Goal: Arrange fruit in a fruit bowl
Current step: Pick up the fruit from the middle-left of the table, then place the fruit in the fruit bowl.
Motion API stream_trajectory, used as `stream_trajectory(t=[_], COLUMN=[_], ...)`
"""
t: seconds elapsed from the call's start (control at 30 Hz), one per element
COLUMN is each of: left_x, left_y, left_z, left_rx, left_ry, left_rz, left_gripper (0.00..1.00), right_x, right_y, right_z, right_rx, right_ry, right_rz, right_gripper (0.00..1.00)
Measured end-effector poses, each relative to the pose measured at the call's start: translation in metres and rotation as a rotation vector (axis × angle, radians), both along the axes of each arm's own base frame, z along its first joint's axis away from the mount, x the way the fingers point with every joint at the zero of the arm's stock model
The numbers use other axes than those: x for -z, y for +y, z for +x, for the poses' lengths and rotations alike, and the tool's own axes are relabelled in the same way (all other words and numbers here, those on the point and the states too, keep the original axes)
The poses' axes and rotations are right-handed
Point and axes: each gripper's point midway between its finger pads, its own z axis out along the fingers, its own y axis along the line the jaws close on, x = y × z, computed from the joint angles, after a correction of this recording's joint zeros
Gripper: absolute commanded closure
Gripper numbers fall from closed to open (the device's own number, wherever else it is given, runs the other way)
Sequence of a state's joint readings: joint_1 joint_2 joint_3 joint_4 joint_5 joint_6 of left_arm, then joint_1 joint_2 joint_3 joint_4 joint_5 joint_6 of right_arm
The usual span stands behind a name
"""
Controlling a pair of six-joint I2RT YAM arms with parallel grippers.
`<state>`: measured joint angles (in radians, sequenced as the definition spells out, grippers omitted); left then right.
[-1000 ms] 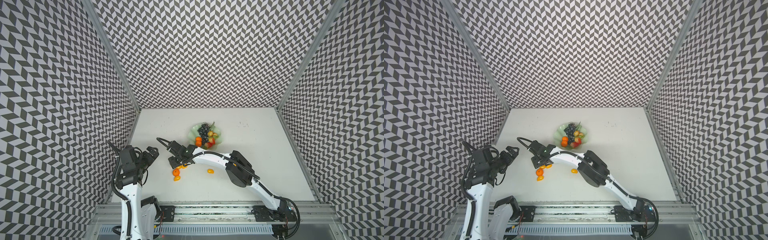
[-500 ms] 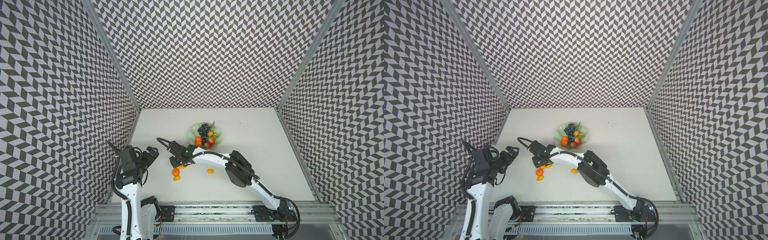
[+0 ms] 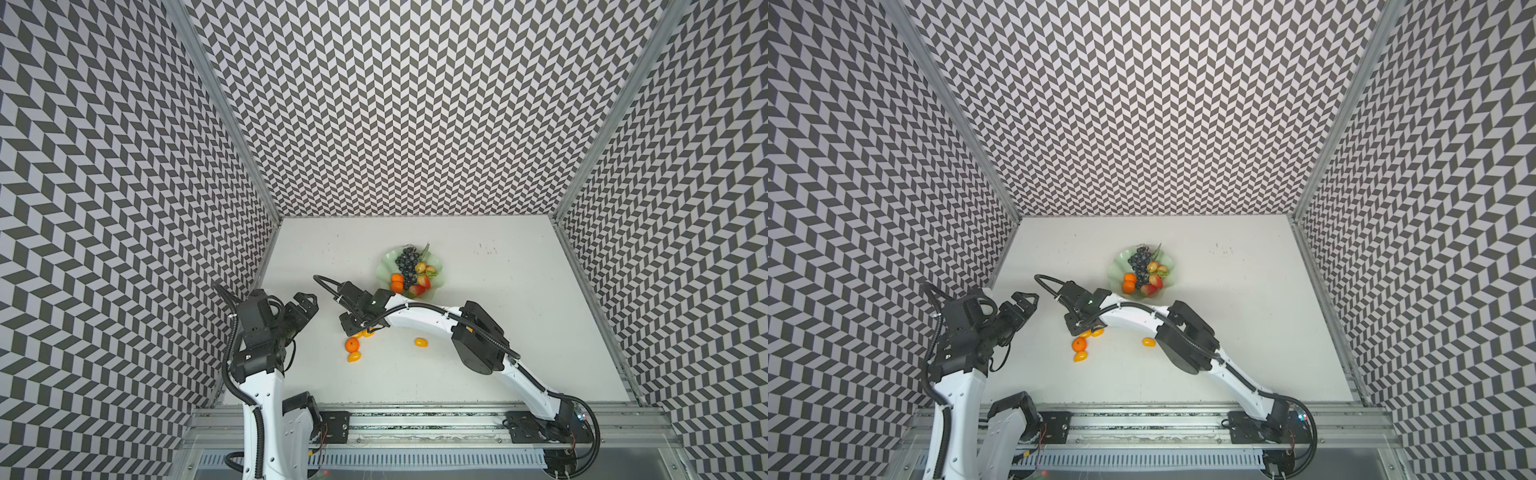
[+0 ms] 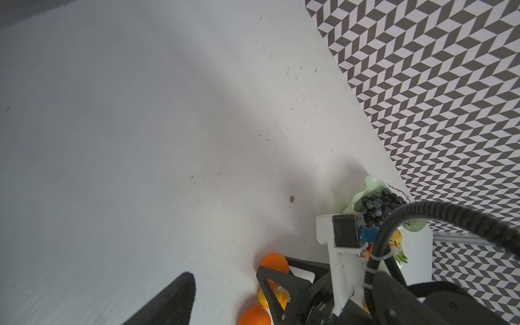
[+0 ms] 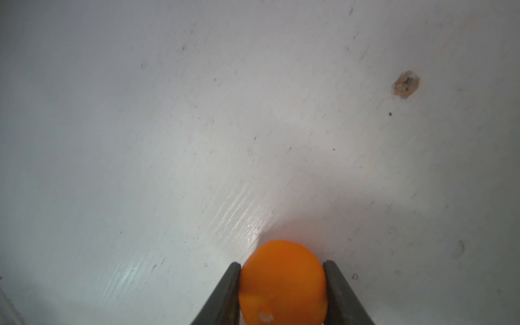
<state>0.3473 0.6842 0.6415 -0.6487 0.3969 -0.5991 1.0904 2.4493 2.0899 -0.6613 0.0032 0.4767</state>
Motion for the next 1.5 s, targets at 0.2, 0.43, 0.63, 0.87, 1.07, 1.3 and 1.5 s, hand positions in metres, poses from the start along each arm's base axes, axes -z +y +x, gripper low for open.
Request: stream_trajectory(t=[0.2, 0.43, 0.63, 0.87, 1.07, 1.3, 1.5], left_x=[-0.008, -0.019, -0.031, -0.026, -0.022, 0.000, 0.015], left_y=[-0.018, -0.043, -0.077, -0.118, -0.151, -0.187, -0.202], left_z=[0.004, 0.008, 0.011, 0.015, 0.021, 0.029, 0.034], left_rx=[0.083, 0.189, 0.309, 0.432, 0.532, 0.634, 0.669], left_ry=[-0.039, -0.096, -0.159, -0.167, -0.165, -0.117, -0.083], left_rz=[-0.006, 0.000, -0.015, -0.053, -0.061, -0.067, -0.066], left_gripper=[0.00, 0.00, 0.00, 0.00, 0.00, 0.00, 0.00], right_x=[-0.050, -0.124, -0.129, -0.106, -0.098, -0.095, -0.083], right_y=[-0.007, -0.037, -0.077, -0.126, -0.154, -0.170, -0.169], right_z=[-0.001, 0.002, 0.012, 0.032, 0.053, 0.072, 0.088], right_rx=[0.003, 0.051, 0.113, 0.199, 0.271, 0.318, 0.330], right_ry=[-0.044, -0.139, -0.161, -0.139, -0.128, -0.120, -0.094], right_rz=[0.060, 0.155, 0.143, 0.082, 0.067, 0.067, 0.068], right_gripper=[0.63, 0.63, 0.63, 0.63, 0.64, 0.64, 0.64])
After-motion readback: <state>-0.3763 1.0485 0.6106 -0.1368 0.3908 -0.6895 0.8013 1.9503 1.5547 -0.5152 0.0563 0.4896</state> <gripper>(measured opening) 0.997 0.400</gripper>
